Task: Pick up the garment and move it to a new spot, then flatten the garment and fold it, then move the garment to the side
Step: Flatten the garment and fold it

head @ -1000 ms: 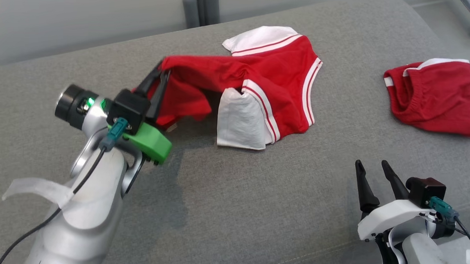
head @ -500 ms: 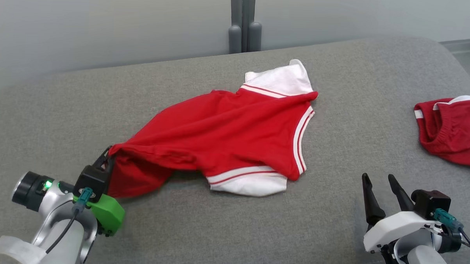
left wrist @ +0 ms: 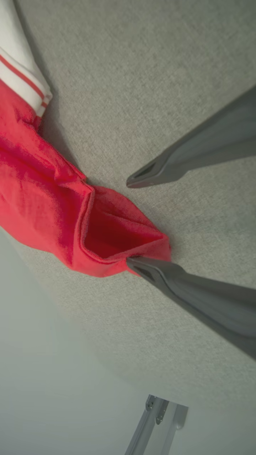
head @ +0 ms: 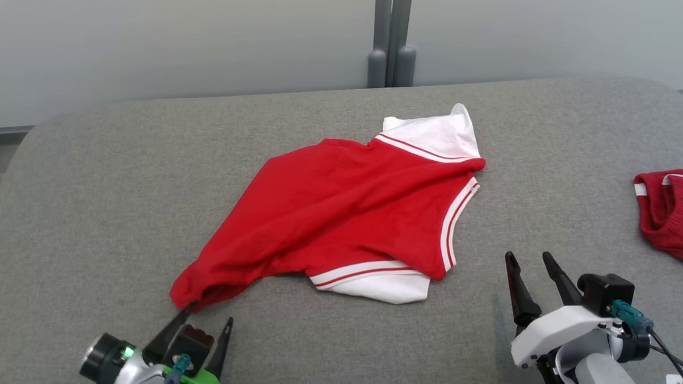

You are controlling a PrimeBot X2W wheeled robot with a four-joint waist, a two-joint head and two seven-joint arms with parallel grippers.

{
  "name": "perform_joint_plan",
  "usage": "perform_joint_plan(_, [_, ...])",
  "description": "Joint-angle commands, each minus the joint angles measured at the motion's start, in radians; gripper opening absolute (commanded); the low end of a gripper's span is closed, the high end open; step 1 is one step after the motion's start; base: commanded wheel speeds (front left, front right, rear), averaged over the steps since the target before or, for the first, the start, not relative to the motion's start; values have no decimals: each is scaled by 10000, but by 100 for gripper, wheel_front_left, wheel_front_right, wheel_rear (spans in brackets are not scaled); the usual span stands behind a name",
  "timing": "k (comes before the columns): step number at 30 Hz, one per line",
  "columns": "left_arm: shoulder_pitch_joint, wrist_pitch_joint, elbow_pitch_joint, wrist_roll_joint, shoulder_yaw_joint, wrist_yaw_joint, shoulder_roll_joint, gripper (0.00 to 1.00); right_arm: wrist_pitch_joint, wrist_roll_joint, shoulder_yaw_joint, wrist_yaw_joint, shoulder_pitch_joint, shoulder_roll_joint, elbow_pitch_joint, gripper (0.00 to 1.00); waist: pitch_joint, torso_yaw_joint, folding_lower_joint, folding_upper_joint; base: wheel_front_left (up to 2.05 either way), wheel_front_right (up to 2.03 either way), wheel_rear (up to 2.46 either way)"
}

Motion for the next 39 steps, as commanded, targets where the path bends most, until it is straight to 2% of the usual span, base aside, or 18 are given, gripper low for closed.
perform_joint_plan(1, [203, 3, 11, -162, 2, 68, -174, 100, -25, 45, 51, -7, -208, -82, 16, 100, 75, 203, 0, 0, 0, 0, 0])
perform_joint_plan(7, [603, 3, -574, -537, 8, 189, -1096, 100, -24, 2, 424, -9, -965, -398, 461, 100, 422, 975, 0, 0, 0, 0, 0])
perform_joint_plan(13, [231, 3, -1457, -509, -19, 123, -1604, 100, 19, -114, 785, -7, -2144, -684, 1599, 100, 1026, 1750, 0, 0, 0, 0, 0])
perform_joint_plan(20, [-145, 3, -2072, -441, -43, 22, -1926, 100, 144, -387, 668, -7, -3475, -1073, 3072, 100, 1785, 2445, 0, 0, 0, 0, 0])
perform_joint_plan(22, [-407, 3, -2353, -463, -81, -14, -2114, 100, 92, -905, 279, -7, -4483, -1514, 4194, 100, 2355, 2888, 0, 0, 0, 0, 0])
perform_joint_plan(26, [-520, 3, -2501, -567, -107, -44, -2221, 100, 126, -1342, -12, -7, -4999, -1701, 5003, 100, 2749, 3156, 0, 0, 0, 0, 0])
perform_joint_plan(31, [-628, 3, -2701, -702, -55, -64, -2278, 100, 747, -1801, 17, -12, -5572, -1962, 5885, 100, 3275, 3361, 0, 0, 0, 0, 0])
perform_joint_plan(32, [-648, 3, -2766, -734, -23, -47, -2286, 100, 789, -1868, 99, -10, -5666, -2027, 5966, 37, 3384, 3396, 0, 0, 0, 0, 0])
perform_joint_plan(33, [-659, 3, -2846, -743, -8, -47, -2294, 100, 840, -1973, 172, -12, -5758, -2151, 6038, 0, 3479, 3441, 0, 0, 0, 0, 0])
perform_joint_plan(35, [-686, 3, -2998, -783, 26, -48, -2304, 100, 997, -2105, 265, -18, -6001, -2503, 6158, 0, 3668, 3538, 0, 0, 0, 0, 0])
perform_joint_plan(39, [-733, 3, -3457, -941, -111, -38, -2319, 100, 876, -2478, 126, -23, -6792, -3690, 6089, 0, 3941, 3889, 0, 0, 0, 0, 0])
